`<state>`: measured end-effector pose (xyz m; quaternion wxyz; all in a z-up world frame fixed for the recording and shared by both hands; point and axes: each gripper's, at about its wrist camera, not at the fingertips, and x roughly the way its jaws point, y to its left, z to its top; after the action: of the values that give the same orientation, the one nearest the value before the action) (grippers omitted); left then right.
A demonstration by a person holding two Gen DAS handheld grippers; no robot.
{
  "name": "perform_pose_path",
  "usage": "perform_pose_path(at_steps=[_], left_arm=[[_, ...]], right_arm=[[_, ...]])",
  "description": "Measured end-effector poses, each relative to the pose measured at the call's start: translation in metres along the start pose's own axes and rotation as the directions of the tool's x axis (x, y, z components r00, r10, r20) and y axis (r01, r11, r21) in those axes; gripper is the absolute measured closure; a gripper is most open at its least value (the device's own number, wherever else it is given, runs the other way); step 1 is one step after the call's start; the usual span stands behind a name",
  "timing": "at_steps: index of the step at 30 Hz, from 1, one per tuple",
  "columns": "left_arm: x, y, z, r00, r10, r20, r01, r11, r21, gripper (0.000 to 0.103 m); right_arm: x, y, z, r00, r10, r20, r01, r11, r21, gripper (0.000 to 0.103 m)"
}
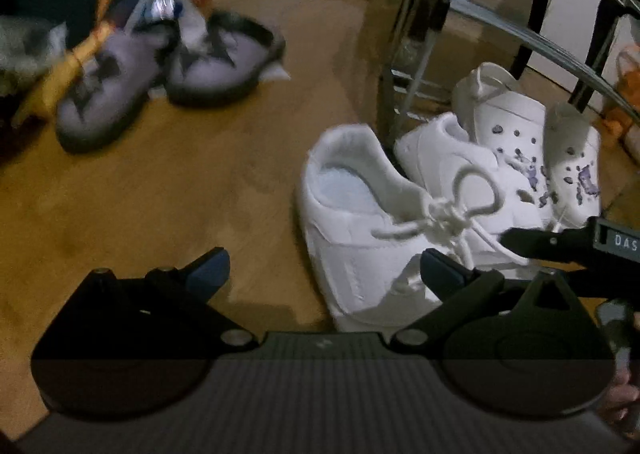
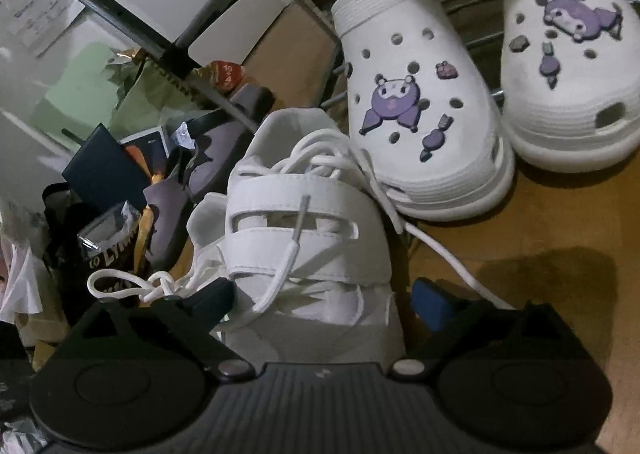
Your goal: Organize scattered shoes
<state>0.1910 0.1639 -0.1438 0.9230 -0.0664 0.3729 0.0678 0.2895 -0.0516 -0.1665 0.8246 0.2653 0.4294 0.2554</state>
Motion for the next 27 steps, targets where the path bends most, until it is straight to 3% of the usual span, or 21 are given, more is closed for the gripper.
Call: perform_pose_path(at_steps=[2,5,8,11,15,18,20,21,24,27], left_arm=[[-0.005,0.000,-0.001,0.996,0.088,0.028,-0.088,0.996,0.015,0.000],[0.006,0.005,0.000,0.999,-0.037,-0.019,0.036,0.998,-0.045,0.000],[0.027,0.005,-0.004,0.985,-0.147,-0.093,0.138,0.985,-0.101,0.000],[0.042,0.013,-0.012,0.975,-0.201,-0.097,0.176,0.960,-0.216,0.000],[0.055,0.021,-0.015,0.959,-0.258,-0.120,0.217,0.936,-0.278,0.000],[0.066,0.016,-0.015,0.965,-0.228,-0.125,0.191,0.947,-0.257,0.000],[0.070,0.006,-0.010,0.981,-0.150,-0.124,0.124,0.973,-0.197,0.000],[0.070,0.003,-0.008,0.985,-0.121,-0.121,0.099,0.980,-0.175,0.006],[0.058,0.003,-0.003,0.992,-0.077,-0.099,0.062,0.986,-0.152,0.041],[0.050,0.012,0.001,0.997,-0.009,-0.077,-0.002,0.990,-0.141,0.045]], right_arm=[[0.002,-0.004,-0.001,1.000,0.016,-0.012,-0.016,1.000,0.027,0.003],[0.003,-0.007,0.002,0.999,0.032,-0.035,-0.031,0.998,0.052,0.003],[0.006,-0.008,0.006,0.998,0.050,-0.041,-0.047,0.996,0.071,0.003],[0.013,-0.011,0.006,0.996,0.074,-0.039,-0.069,0.991,0.116,0.002],[0.024,-0.009,0.004,0.998,0.048,-0.039,-0.042,0.988,0.151,0.000],[0.024,-0.005,0.004,0.999,0.030,-0.039,-0.024,0.990,0.138,0.001],[0.020,-0.001,-0.001,1.000,0.009,-0.015,-0.007,0.992,0.122,0.007],[0.017,0.001,-0.005,1.000,-0.004,0.000,0.004,0.992,0.123,0.008],[0.009,0.003,-0.019,0.999,-0.026,0.029,0.021,0.986,0.167,0.012],[0.000,0.020,-0.035,0.995,-0.095,0.039,0.090,0.991,0.097,0.012]])
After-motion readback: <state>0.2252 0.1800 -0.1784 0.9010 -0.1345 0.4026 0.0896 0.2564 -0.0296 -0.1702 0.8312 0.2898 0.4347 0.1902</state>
